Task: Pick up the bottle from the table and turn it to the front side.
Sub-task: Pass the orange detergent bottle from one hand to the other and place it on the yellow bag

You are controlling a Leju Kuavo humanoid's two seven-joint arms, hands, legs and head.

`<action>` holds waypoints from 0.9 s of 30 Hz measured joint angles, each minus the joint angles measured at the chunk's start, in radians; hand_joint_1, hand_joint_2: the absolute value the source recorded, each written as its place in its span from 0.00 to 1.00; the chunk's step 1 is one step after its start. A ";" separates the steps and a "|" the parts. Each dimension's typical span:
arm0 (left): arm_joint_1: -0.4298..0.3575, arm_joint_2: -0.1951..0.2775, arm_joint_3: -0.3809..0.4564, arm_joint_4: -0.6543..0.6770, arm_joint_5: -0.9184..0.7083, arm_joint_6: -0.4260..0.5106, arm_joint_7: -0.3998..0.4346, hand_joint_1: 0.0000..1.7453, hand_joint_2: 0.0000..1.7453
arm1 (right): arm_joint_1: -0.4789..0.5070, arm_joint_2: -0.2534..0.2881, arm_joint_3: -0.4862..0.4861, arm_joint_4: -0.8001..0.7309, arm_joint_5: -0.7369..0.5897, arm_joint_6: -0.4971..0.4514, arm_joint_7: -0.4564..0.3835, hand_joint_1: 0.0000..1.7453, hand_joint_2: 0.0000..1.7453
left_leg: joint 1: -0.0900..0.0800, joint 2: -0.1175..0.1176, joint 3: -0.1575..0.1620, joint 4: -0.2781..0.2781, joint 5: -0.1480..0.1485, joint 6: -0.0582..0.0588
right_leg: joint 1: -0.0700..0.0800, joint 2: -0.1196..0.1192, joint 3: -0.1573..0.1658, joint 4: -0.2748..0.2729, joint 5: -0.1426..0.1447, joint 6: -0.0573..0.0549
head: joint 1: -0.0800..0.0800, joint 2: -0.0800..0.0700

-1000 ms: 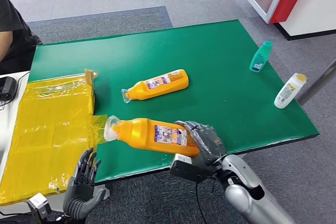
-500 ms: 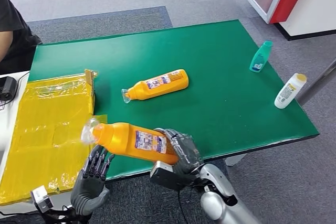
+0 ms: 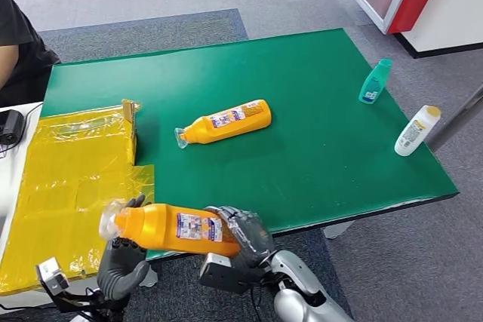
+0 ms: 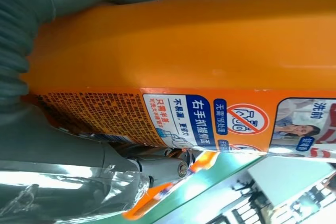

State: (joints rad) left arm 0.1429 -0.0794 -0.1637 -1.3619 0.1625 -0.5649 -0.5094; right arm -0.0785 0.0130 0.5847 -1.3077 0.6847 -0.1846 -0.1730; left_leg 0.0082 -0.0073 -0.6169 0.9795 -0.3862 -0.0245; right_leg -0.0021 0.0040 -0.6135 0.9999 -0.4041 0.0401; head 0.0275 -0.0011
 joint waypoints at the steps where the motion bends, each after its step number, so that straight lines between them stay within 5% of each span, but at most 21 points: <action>1: 0.000 -0.002 0.003 0.000 0.004 -0.002 0.004 0.00 1.00 | 0.002 0.000 0.009 0.001 -0.001 0.000 -0.003 1.00 1.00 | 0.000 0.000 0.000 0.000 0.000 0.000 | 0.000 0.000 0.000 0.000 0.000 0.000 | 0.000 0.000; 27: 0.000 0.019 -0.058 0.000 -0.101 0.004 -0.031 0.03 1.00 | -0.042 0.002 0.110 -0.003 0.003 0.033 0.001 1.00 1.00 | 0.000 0.000 0.000 0.000 0.000 0.000 | 0.000 0.000 0.000 0.000 0.000 0.000 | 0.000 0.000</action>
State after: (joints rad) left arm 0.1431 -0.0602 -0.2215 -1.3619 0.0611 -0.5605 -0.5400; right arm -0.1209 0.0149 0.6947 -1.3104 0.6881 -0.1515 -0.1716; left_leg 0.0083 -0.0073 -0.6168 0.9795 -0.3861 -0.0246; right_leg -0.0019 0.0040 -0.6135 0.9999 -0.4041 0.0399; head 0.0275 -0.0011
